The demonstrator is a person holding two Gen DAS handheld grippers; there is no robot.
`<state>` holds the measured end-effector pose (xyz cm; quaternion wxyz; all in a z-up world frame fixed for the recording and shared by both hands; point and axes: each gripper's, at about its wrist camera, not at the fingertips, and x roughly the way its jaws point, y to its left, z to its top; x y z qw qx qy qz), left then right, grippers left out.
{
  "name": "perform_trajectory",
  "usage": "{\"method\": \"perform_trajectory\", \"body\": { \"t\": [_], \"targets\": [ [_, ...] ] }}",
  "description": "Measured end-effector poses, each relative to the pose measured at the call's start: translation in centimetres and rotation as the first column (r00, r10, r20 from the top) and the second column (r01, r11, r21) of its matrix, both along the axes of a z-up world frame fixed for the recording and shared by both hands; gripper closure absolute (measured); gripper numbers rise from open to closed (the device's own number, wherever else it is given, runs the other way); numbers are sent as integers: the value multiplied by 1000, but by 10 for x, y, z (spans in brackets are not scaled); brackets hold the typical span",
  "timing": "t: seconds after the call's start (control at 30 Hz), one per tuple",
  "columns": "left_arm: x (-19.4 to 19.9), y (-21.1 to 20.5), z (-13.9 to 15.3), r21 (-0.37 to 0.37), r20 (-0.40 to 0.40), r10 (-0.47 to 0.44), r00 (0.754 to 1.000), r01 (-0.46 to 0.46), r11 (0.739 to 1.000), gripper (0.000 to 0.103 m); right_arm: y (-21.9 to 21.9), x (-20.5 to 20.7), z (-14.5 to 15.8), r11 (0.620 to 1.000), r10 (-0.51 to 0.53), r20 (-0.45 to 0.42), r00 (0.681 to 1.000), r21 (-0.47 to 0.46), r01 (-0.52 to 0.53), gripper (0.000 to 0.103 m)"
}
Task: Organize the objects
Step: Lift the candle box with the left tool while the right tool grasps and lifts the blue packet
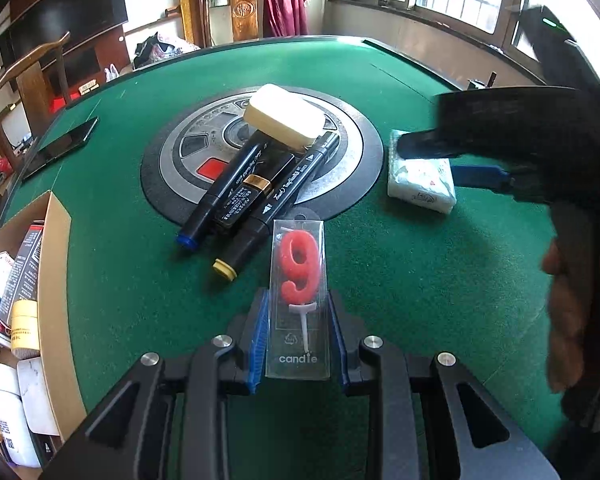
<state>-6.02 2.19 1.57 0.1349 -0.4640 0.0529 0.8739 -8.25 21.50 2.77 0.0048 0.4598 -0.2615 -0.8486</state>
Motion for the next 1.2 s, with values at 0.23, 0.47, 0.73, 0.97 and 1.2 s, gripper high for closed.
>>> {"method": "perform_trajectory", "body": {
  "t": [0.23,0.47,0.73,0.97,1.2],
  "targets": [
    [2,-2,0,8,-11,6,1000,-6,1000,76,-49,-26,-4,934,87,56,995,341,-101,42],
    [-1,-12,1,93,11,21,1000,-22,995,76,-37,-4,6,940,162,-38,986,310,-142,74],
    [4,-14,11,131,-37,21,999,-16,991,76,-37,6,18,961,169,-121,978,242,-136,74],
    [1,-10,6,109,-20,10,1000,-8,994,76,-39,4,20,963,181,-131,975,223,-149,74],
    [-6,-5,2,94,-9,16,1000,-15,995,75,-39,2,14,966,179,-112,977,209,-153,74]
  ]
}}
